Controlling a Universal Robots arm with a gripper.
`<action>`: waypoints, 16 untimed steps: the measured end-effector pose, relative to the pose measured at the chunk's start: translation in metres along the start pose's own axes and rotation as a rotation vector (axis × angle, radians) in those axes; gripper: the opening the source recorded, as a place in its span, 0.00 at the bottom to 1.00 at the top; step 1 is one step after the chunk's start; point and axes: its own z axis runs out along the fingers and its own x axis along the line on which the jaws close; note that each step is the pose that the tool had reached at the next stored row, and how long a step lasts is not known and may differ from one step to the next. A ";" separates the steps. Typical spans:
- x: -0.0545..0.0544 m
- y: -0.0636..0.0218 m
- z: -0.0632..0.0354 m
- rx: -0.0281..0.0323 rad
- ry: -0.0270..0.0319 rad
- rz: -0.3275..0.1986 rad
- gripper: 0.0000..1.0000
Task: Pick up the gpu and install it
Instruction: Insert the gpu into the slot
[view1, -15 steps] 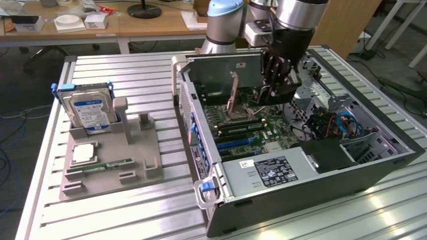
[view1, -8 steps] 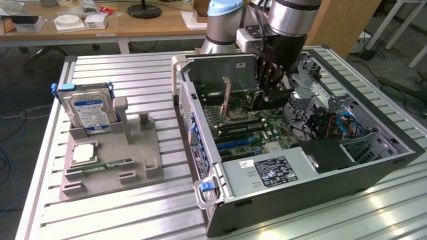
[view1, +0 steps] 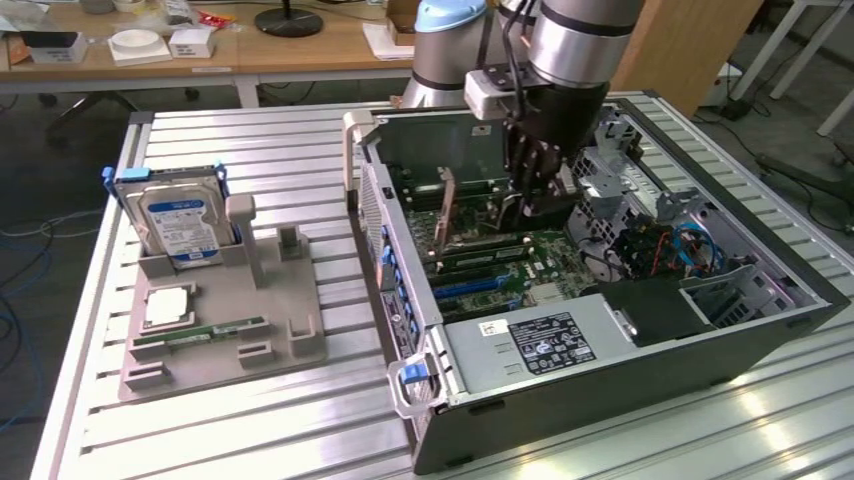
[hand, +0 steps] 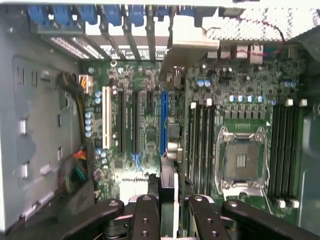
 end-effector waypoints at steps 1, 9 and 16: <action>0.000 0.0017 0.0008 -0.0001 0.0000 0.000 0.27; 0.004 0.0058 0.0037 0.0000 -0.0001 0.000 0.27; 0.004 0.0103 0.0103 0.0000 -0.0031 0.000 0.27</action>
